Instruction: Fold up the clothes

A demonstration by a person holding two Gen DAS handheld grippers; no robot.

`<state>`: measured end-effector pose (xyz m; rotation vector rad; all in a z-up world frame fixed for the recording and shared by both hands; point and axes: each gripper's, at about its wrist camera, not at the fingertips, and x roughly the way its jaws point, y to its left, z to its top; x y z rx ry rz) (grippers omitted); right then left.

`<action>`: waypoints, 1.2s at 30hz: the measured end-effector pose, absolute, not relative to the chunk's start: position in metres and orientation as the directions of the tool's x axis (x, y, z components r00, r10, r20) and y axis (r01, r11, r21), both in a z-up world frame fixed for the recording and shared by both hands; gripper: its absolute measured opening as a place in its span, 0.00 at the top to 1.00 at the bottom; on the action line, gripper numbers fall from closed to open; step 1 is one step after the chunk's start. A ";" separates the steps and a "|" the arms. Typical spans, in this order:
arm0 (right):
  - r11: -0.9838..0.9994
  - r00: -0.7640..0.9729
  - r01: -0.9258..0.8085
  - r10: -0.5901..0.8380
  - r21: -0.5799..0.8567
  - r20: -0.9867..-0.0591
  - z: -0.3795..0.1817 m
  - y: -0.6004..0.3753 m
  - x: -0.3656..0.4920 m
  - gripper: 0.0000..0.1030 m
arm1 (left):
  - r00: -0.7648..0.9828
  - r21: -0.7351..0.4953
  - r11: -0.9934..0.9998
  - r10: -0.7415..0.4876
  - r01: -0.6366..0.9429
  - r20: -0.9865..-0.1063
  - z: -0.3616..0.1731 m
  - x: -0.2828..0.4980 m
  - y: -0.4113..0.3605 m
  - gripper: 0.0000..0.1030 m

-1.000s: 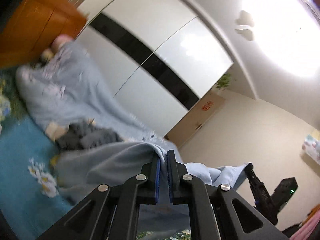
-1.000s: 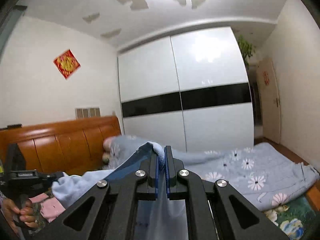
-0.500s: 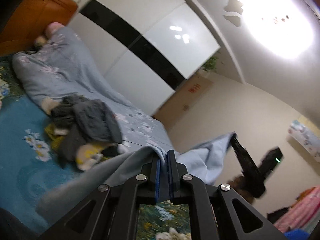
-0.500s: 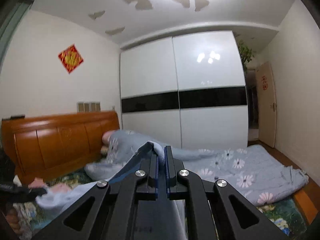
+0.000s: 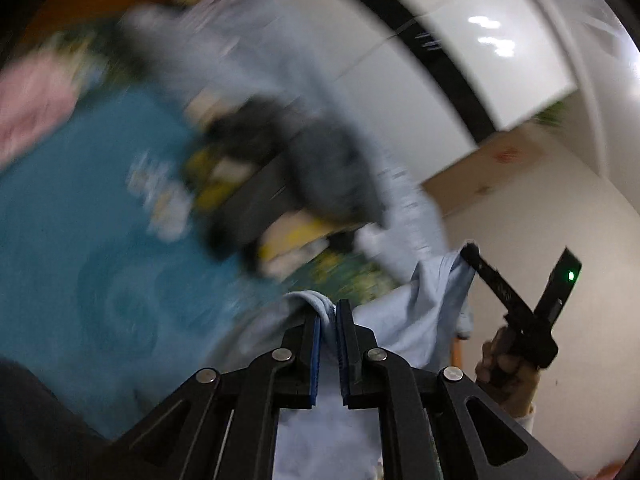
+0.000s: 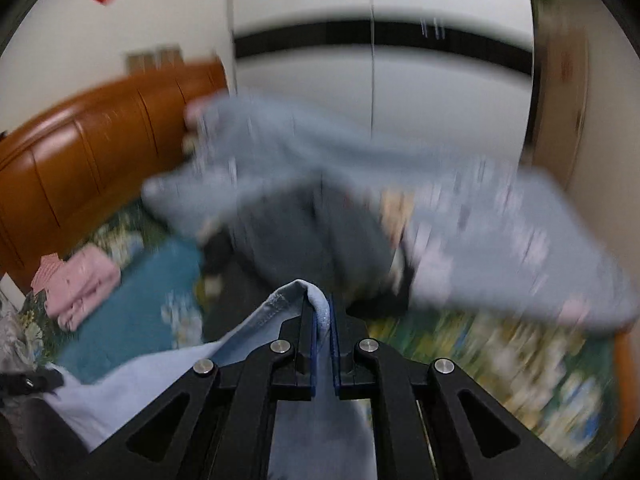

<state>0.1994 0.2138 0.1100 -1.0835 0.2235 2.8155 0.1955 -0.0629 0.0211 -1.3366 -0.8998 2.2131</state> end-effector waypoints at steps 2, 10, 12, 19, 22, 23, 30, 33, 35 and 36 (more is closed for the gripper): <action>-0.964 -0.667 -0.201 0.007 0.171 -0.745 0.055 0.223 0.183 0.95 | -0.410 -0.690 -0.719 0.608 0.080 -0.680 -0.023 0.180 -0.065 0.92; -0.931 -0.571 -0.273 -0.045 0.241 -0.820 -0.005 0.247 0.144 0.95 | -0.319 -0.647 -0.735 0.575 0.203 -0.753 -0.090 0.126 -0.063 0.92; -0.934 -0.577 -0.277 -0.025 0.224 -0.816 -0.002 0.253 0.129 0.95 | -0.315 -0.648 -0.737 0.579 0.192 -0.752 -0.091 0.104 -0.057 0.92; -0.928 -0.536 -0.323 0.019 0.184 -0.844 -0.017 0.265 0.083 0.95 | -0.263 -0.622 -0.766 0.574 0.163 -0.776 -0.107 0.041 -0.037 0.92; -0.913 -0.485 -0.364 0.018 0.183 -0.875 -0.039 0.271 0.076 0.95 | -0.221 -0.639 -0.745 0.601 0.193 -0.768 -0.130 0.037 -0.040 0.92; -0.911 -0.476 -0.371 0.019 0.181 -0.879 -0.044 0.272 0.076 0.95 | -0.220 -0.653 -0.730 0.616 0.200 -0.756 -0.134 0.039 -0.043 0.90; -0.914 -0.442 -0.374 0.026 0.158 -0.897 -0.052 0.273 0.074 0.89 | -0.297 -0.714 -0.690 0.661 0.120 -0.689 -0.106 0.054 -0.066 0.42; -0.928 -0.480 -0.341 0.036 0.148 -0.876 -0.035 0.265 0.083 0.47 | -0.326 -0.656 -0.748 0.598 0.101 -0.732 -0.098 0.080 -0.076 0.40; -0.927 -0.516 -0.339 0.040 0.161 -0.856 -0.025 0.263 0.096 0.41 | -0.302 -0.602 -0.790 0.550 0.114 -0.779 -0.107 0.101 -0.076 0.40; -0.925 -0.522 -0.341 0.040 0.166 -0.852 -0.022 0.261 0.104 0.41 | -0.276 -0.574 -0.810 0.529 0.119 -0.803 -0.114 0.112 -0.071 0.40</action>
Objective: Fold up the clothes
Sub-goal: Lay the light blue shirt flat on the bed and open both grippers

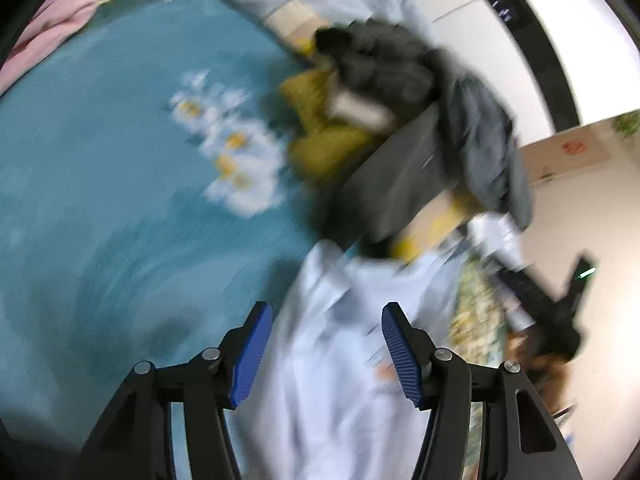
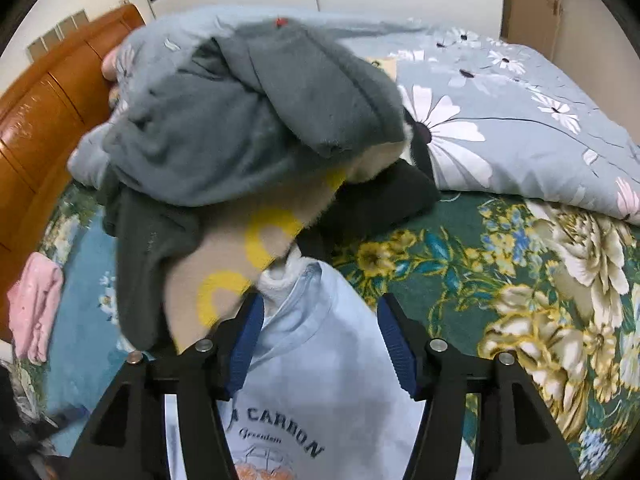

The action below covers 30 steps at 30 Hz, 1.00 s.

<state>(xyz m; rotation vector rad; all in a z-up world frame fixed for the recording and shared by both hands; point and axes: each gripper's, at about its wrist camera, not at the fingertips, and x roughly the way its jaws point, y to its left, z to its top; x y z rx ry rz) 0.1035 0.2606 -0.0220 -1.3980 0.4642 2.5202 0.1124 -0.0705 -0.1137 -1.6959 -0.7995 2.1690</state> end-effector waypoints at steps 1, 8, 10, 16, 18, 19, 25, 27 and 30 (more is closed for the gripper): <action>-0.924 -0.519 -0.344 0.040 0.166 -0.854 -0.022 0.259 0.109 0.41 | -0.249 -0.551 -0.826 0.513 0.117 -0.822 -0.121 0.123 -0.064 0.40; -0.922 -0.460 -0.343 0.000 0.178 -0.888 -0.041 0.235 0.145 0.41 | -0.113 -0.394 -0.919 0.393 -0.011 -0.913 -0.138 0.155 -0.004 0.42; -0.921 -0.454 -0.341 -0.014 0.188 -0.891 -0.043 0.229 0.152 0.41 | -0.062 -0.351 -0.936 0.351 -0.016 -0.934 -0.152 0.154 0.007 0.43; -0.925 -0.458 -0.324 -0.030 0.199 -0.888 -0.037 0.226 0.170 0.42 | -0.020 -0.353 -0.932 0.353 0.082 -0.935 -0.164 0.153 -0.010 0.94; -0.924 -0.456 -0.327 -0.028 0.197 -0.890 -0.036 0.227 0.171 0.41 | -0.043 -0.427 -0.895 0.425 0.127 -0.904 -0.159 0.150 -0.027 0.94; -0.924 -0.457 -0.328 -0.029 0.198 -0.889 -0.035 0.228 0.172 0.41 | -0.058 -0.454 -0.879 0.450 0.146 -0.891 -0.156 0.147 -0.035 0.94; -0.920 -0.458 -0.333 -0.035 0.208 -0.888 -0.037 0.231 0.173 0.41 | -0.232 -0.517 -0.828 0.470 0.219 -0.851 -0.123 0.121 -0.107 0.94; -0.919 -0.448 -0.336 -0.034 0.204 -0.893 -0.040 0.232 0.173 0.41 | -0.268 -0.498 -0.831 0.435 0.249 -0.860 -0.115 0.112 -0.129 0.94; -0.912 -0.440 -0.350 -0.042 0.214 -0.897 -0.043 0.238 0.175 0.42 | -0.309 -0.459 -0.837 0.370 0.299 -0.876 -0.112 0.099 -0.164 0.94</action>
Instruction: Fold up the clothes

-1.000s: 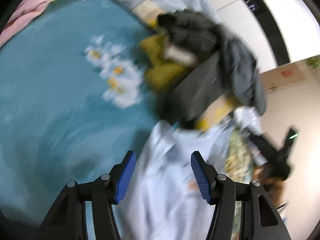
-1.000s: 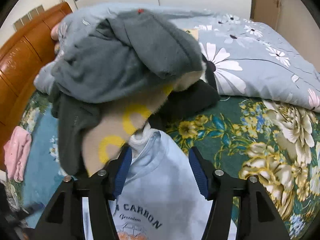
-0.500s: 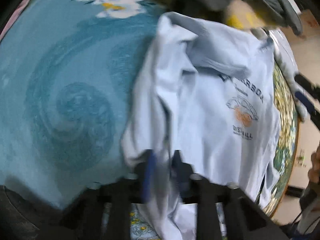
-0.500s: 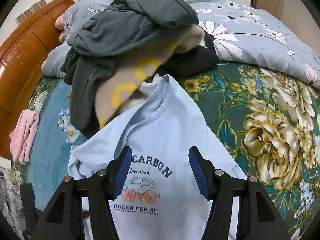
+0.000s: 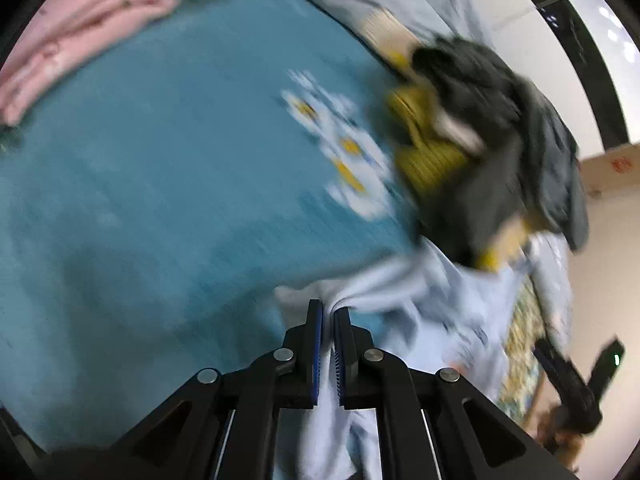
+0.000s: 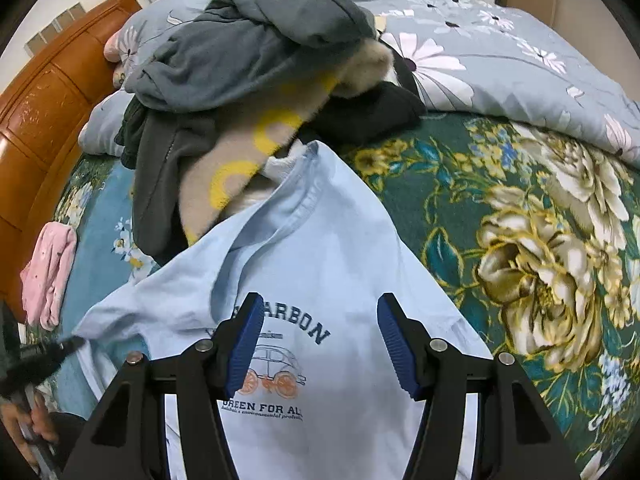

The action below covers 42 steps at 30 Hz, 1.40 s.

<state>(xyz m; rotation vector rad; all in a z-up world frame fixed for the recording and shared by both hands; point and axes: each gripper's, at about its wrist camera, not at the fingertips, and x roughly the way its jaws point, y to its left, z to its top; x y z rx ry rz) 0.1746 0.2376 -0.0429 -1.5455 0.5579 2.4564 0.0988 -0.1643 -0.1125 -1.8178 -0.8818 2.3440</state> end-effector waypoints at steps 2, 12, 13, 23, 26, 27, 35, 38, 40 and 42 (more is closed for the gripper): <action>-0.911 -0.441 -0.356 -0.031 0.206 -0.897 -0.041 0.242 0.178 0.42 | -0.349 -0.470 -0.806 0.350 0.360 -0.869 -0.112 0.090 -0.184 0.93; -0.912 -0.330 -0.410 0.174 -0.025 -0.928 -0.035 0.318 0.236 0.41 | -0.432 -0.514 -0.773 0.346 0.372 -0.833 -0.115 0.089 -0.183 0.40; -0.911 -0.302 -0.411 0.181 -0.044 -0.936 -0.040 0.329 0.245 0.41 | -0.455 -0.542 -0.751 0.360 0.377 -0.815 -0.115 0.095 -0.183 0.40; -0.872 -0.102 -0.480 -0.057 0.099 -0.993 -0.116 0.332 0.320 0.41 | -0.358 -0.733 -0.656 0.650 0.180 -0.670 -0.128 0.123 -0.083 0.39; -0.893 -0.039 -0.448 -0.027 0.042 -0.999 -0.133 0.320 0.316 0.42 | -0.278 -0.690 -0.718 0.647 0.093 -0.710 -0.130 0.127 -0.059 0.39; -0.895 -0.025 -0.444 -0.014 0.024 -1.000 -0.137 0.318 0.314 0.42 | -0.262 -0.673 -0.737 0.638 0.066 -0.724 -0.129 0.128 -0.054 0.39; -0.863 -0.052 -0.504 -0.009 0.034 -0.999 -0.131 0.315 0.306 0.85 | -0.229 -0.632 -0.769 0.601 0.095 -0.766 -0.139 0.129 -0.050 0.39; -0.866 -0.056 -0.499 0.052 -0.017 -0.997 -0.117 0.315 0.294 0.94 | -0.241 -0.639 -0.762 0.604 0.103 -0.759 -0.139 0.132 -0.056 0.39; -0.870 -0.085 -0.481 0.166 -0.105 -0.982 -0.098 0.320 0.282 0.94 | -0.255 -0.645 -0.757 0.606 0.108 -0.753 -0.137 0.134 -0.061 0.39; -0.846 -0.149 -0.500 0.295 -0.186 -0.944 -0.066 0.330 0.270 0.94 | -0.272 -0.654 -0.748 0.610 0.113 -0.744 -0.133 0.136 -0.066 0.39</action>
